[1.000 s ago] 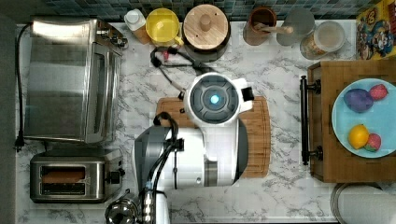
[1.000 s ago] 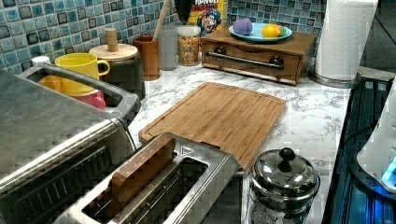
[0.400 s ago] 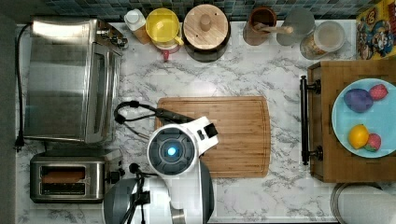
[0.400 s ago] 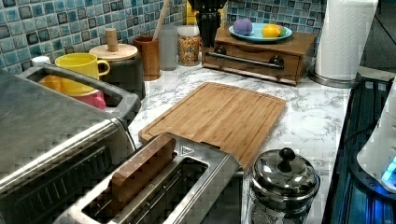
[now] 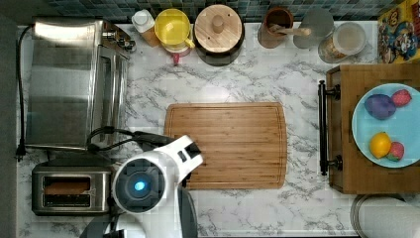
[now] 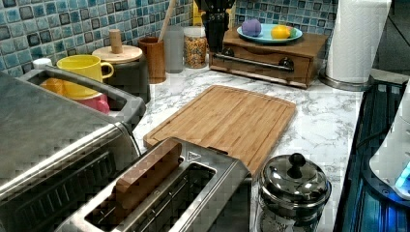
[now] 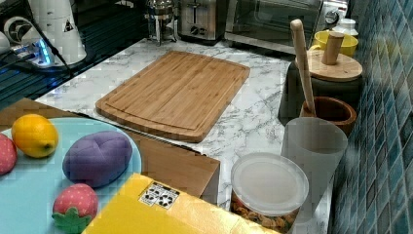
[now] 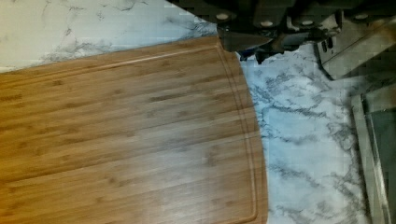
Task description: Turn on the toaster.
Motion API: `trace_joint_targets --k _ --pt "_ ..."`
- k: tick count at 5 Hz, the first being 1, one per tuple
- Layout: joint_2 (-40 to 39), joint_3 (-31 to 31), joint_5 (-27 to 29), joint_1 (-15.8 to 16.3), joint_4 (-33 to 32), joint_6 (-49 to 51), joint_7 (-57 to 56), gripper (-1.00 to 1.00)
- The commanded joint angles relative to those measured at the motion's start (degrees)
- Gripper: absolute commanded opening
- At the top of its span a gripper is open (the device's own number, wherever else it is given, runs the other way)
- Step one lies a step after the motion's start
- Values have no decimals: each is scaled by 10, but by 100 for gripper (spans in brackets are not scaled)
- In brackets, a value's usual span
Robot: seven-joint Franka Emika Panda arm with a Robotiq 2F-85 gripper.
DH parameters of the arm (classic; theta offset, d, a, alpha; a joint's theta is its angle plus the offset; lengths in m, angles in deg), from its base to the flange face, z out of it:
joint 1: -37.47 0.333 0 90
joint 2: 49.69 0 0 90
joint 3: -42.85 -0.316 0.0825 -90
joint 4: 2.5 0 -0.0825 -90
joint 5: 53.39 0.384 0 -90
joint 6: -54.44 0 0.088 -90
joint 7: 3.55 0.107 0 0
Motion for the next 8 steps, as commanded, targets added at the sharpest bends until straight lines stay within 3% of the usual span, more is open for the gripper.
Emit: trace_joint_targets --k 1,2,3,5,7,8 --pt "43 -29 39 48 -51 19 -36 -100" --pt "59 -17 71 66 -64 5 -58 -100" --pt "62 3 94 113 -76 -12 -82 -100" --pt "42 -4 121 143 -80 -36 -101 -100" --pt "-2 -34 139 128 -62 -47 -83 -100" --pt "-21 -25 145 147 -55 -60 -73 -100"
